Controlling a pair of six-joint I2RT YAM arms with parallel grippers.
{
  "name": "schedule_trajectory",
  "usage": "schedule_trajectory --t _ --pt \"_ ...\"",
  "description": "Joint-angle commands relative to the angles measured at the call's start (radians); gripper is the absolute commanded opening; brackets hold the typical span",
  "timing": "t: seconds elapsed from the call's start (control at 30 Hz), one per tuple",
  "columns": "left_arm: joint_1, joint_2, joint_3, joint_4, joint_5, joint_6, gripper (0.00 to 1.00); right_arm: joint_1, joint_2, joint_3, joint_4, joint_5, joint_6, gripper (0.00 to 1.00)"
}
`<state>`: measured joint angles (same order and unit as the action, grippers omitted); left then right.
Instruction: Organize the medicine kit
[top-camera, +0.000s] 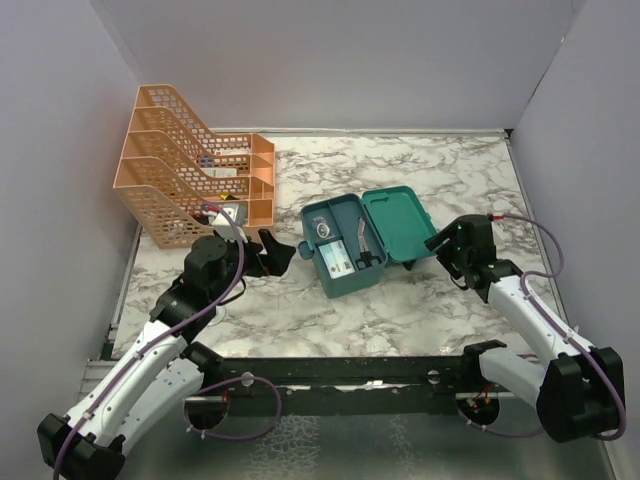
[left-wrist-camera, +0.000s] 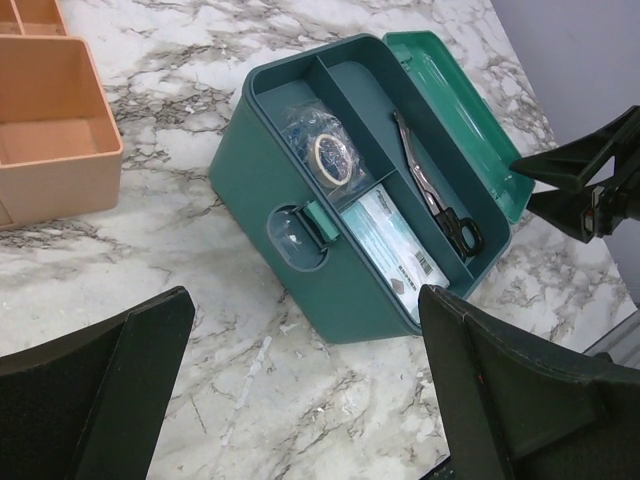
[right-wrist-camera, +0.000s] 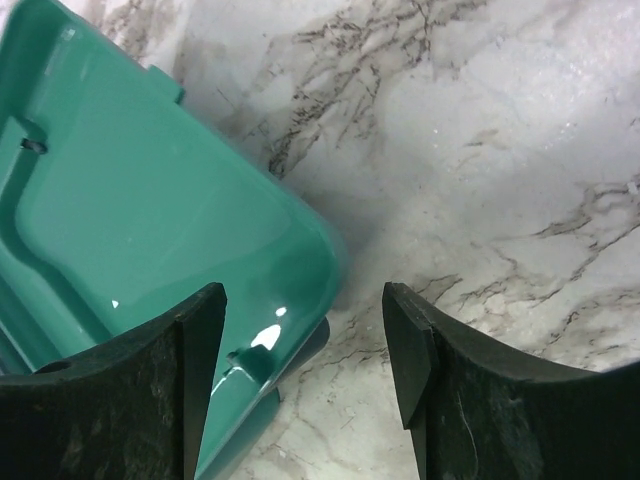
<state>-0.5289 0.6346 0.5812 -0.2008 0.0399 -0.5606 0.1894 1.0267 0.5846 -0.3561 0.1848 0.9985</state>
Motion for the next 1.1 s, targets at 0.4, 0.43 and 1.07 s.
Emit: schedule_trajectory --t 0.4,0.43,1.07 --pt "0.003 0.022 0.0 0.071 0.075 -0.054 0.99 -0.003 0.017 -0.053 0.249 -0.135 0.019 0.56" --pt "0.004 0.019 0.002 0.07 0.075 -0.053 0.99 -0.003 0.002 -0.057 0.27 -0.135 -0.015 0.54" --pt "0.003 0.016 -0.017 0.065 0.065 -0.057 0.99 -0.003 -0.107 -0.062 0.326 -0.059 -0.223 0.45"
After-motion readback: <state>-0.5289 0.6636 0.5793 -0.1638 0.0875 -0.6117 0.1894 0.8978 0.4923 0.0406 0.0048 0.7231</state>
